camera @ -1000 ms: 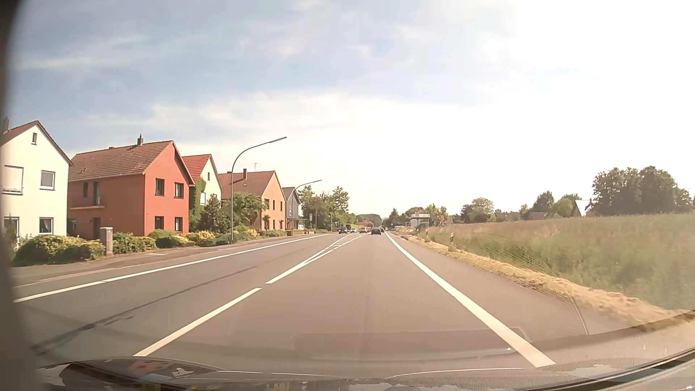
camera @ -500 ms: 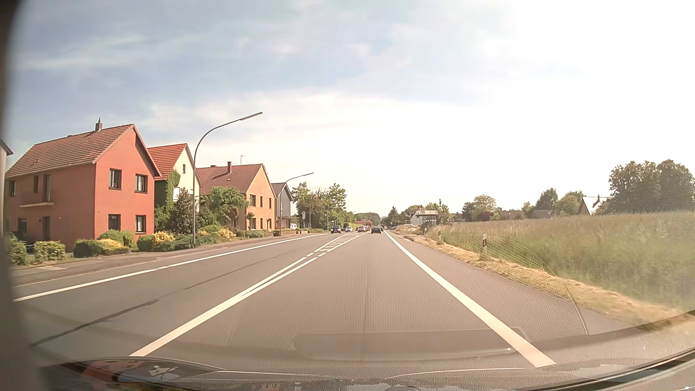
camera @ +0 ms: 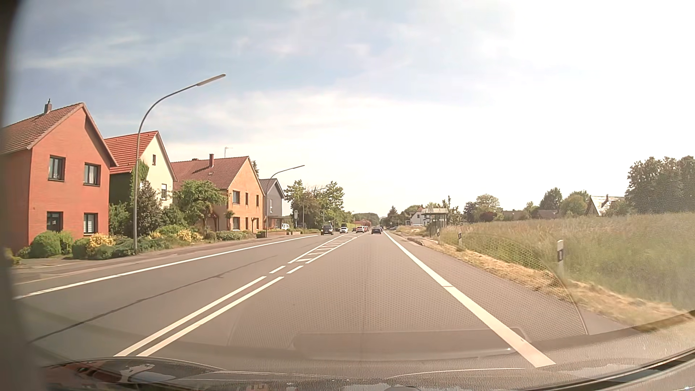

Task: Follow the waypoints while adhering to traffic rules and regulations

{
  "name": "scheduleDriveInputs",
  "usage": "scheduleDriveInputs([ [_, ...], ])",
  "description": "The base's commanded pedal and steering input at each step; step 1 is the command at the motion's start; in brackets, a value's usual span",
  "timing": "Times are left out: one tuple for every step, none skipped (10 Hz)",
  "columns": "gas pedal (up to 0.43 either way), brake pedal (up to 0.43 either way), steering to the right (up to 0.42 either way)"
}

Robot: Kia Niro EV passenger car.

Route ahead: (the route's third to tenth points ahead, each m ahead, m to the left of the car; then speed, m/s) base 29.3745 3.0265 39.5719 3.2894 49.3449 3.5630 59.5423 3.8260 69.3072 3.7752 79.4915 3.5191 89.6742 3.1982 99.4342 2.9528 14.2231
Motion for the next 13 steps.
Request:
scheduleDriveInputs([
  [0.028,0.000,0.000],
  [0.028,0.000,0.000],
  [0.028,0.000,0.000],
  [0.039,0.000,0.000],
  [0.039,0.000,-0.001],
  [0.047,0.000,-0.001],
  [0.067,0.000,-0.002],
  [0.079,0.000,-0.002],
  [0.087,0.000,-0.002],
  [0.098,0.000,-0.002],
  [0.110,0.000,-0.002],
  [0.110,0.000,-0.002],
  [0.110,0.000,-0.002],
])
